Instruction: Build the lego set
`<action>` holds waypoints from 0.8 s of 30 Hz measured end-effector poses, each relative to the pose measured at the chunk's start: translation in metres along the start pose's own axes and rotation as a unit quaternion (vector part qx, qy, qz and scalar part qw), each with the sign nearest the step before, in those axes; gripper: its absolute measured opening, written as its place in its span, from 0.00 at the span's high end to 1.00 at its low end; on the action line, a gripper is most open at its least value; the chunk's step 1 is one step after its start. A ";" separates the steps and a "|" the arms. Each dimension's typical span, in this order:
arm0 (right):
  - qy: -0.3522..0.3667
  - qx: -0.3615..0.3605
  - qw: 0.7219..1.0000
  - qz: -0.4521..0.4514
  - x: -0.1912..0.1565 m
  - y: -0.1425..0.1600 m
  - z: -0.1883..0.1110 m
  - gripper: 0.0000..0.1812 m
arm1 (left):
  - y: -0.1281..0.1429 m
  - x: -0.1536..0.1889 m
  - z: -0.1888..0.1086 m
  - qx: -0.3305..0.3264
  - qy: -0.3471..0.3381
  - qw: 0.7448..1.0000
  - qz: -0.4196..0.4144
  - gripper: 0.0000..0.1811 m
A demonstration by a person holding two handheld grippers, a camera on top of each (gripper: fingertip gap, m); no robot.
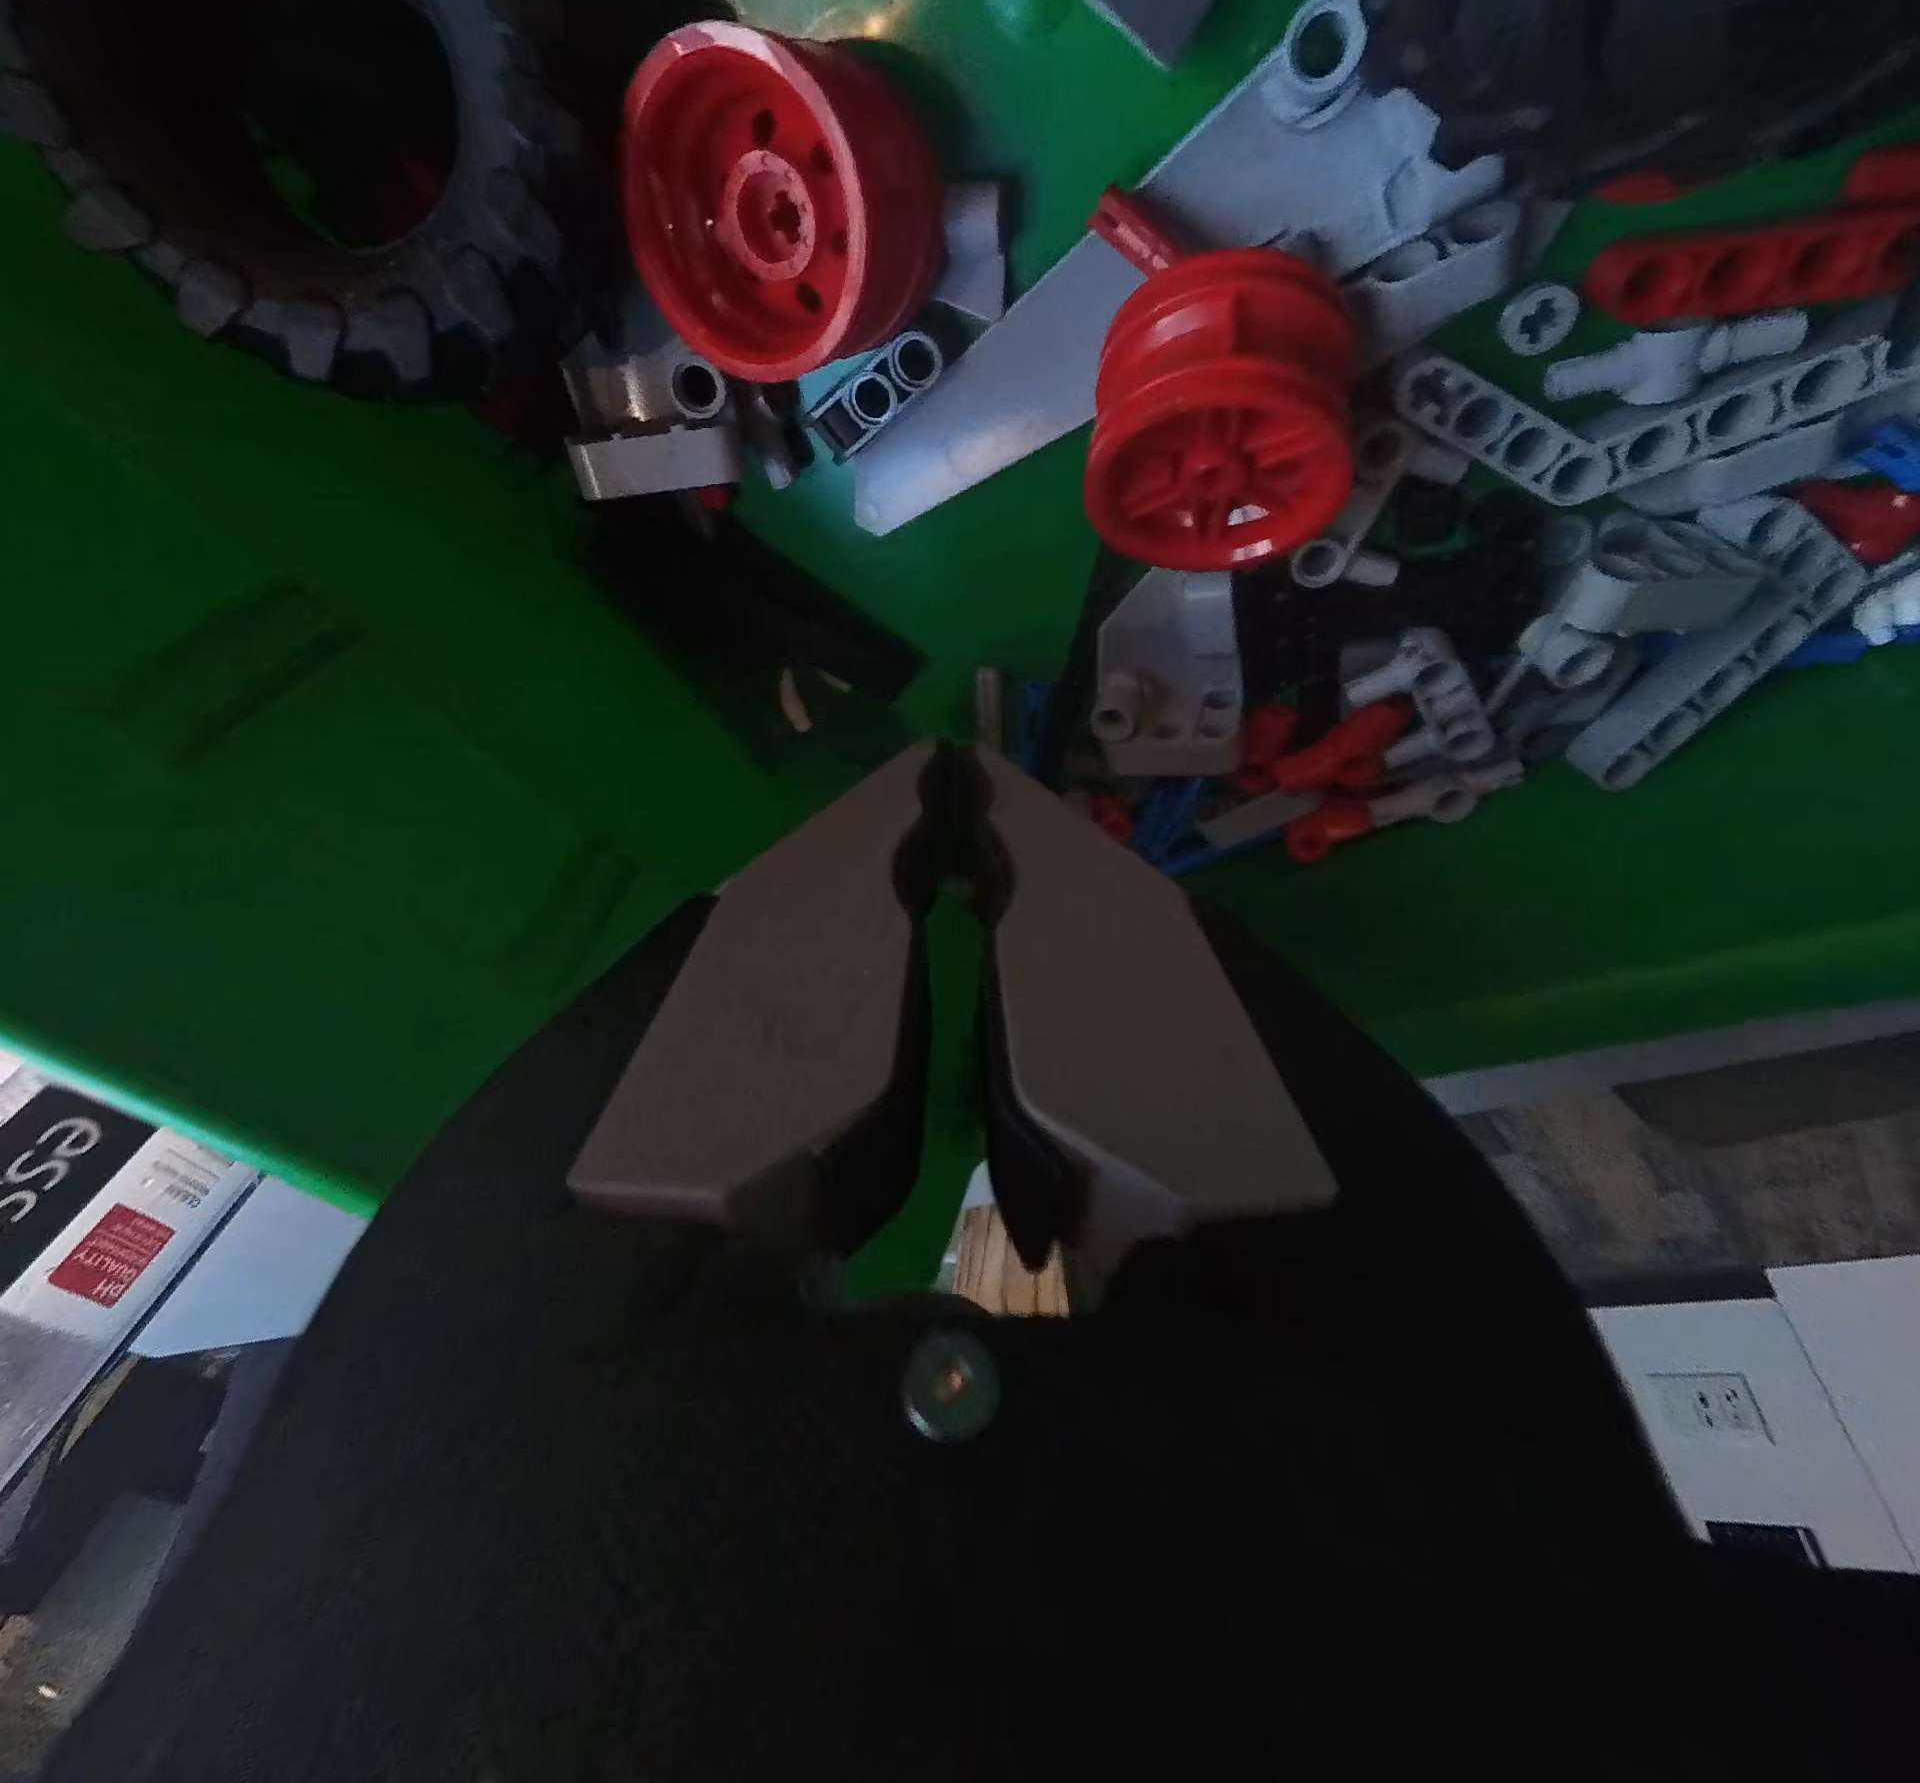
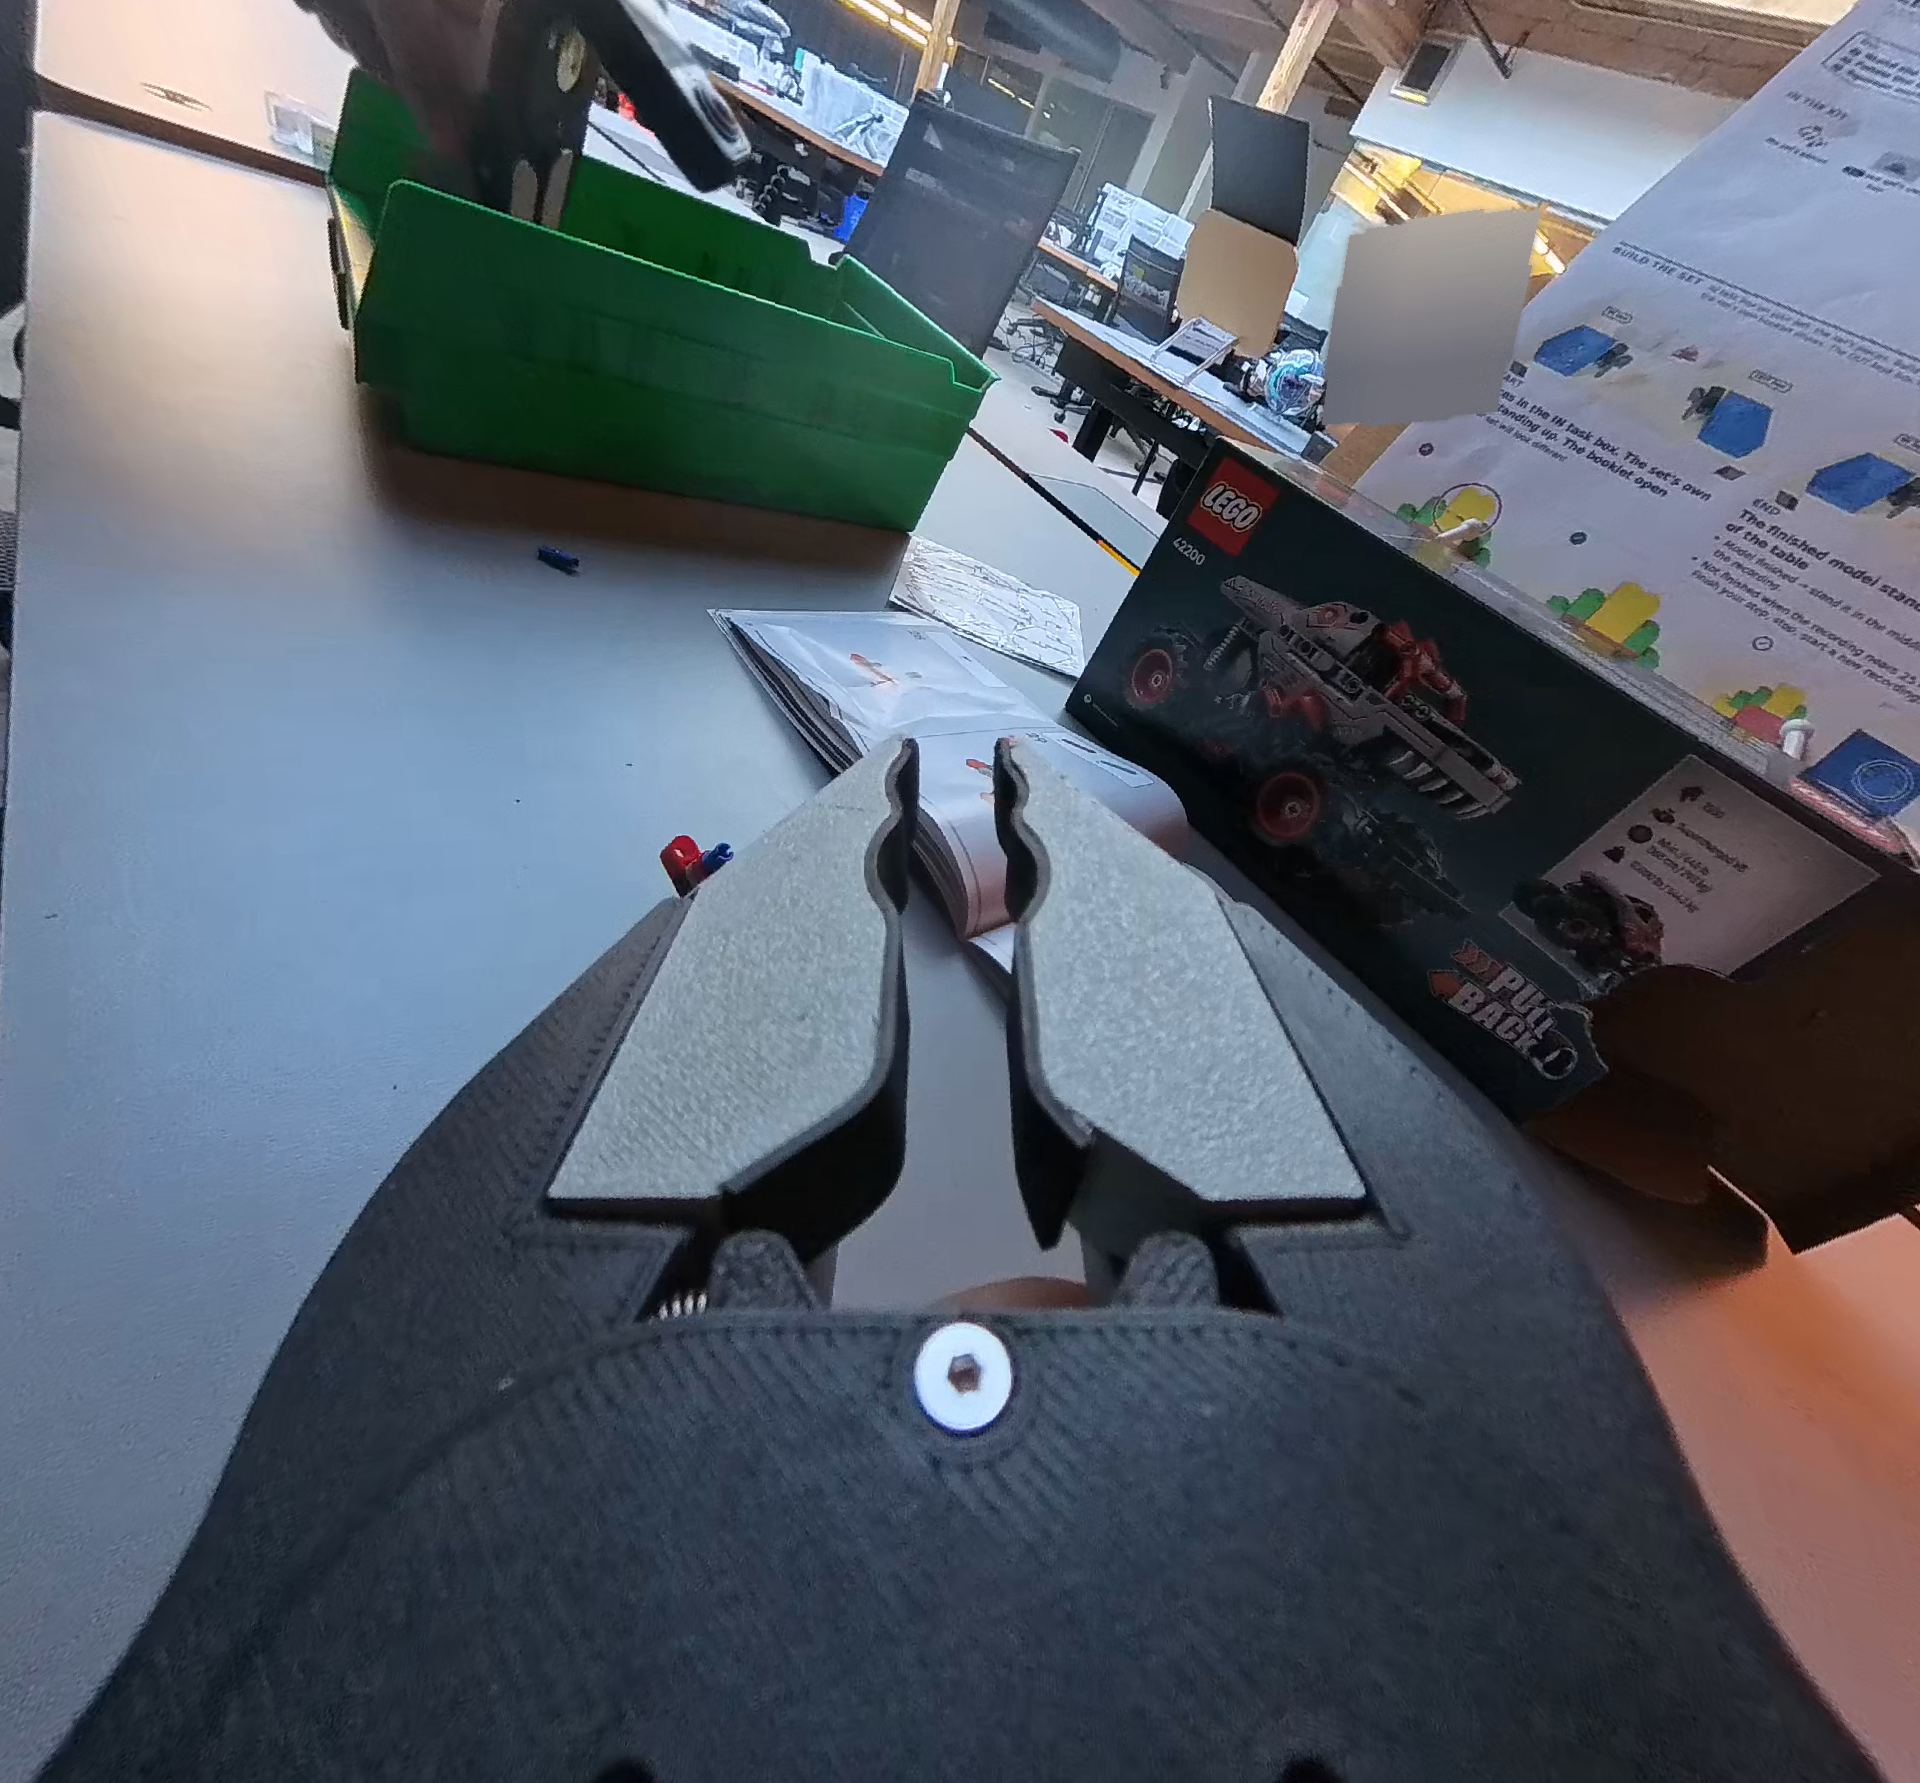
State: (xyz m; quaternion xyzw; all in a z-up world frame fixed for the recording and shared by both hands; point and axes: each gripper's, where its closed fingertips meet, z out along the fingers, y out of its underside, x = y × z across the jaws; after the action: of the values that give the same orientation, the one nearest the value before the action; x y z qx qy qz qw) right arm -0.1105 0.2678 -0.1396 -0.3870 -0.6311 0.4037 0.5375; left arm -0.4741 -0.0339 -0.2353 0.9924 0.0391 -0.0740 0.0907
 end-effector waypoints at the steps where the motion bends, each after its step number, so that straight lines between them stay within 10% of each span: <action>1: 0.000 0.000 1.000 0.000 0.000 0.000 0.000 0.94 | 0.001 0.001 0.001 0.000 0.004 1.000 0.000 1.00; 24: 0.000 0.000 1.000 0.002 0.000 0.000 0.000 0.95 | -0.004 0.005 -0.003 0.024 0.039 0.999 -0.009 0.99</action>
State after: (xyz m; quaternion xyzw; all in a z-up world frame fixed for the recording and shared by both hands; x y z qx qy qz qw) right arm -0.1103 0.2680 -0.1398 -0.3878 -0.6306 0.4048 0.5368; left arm -0.4686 -0.0294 -0.2342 0.9960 0.0498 -0.0367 0.0646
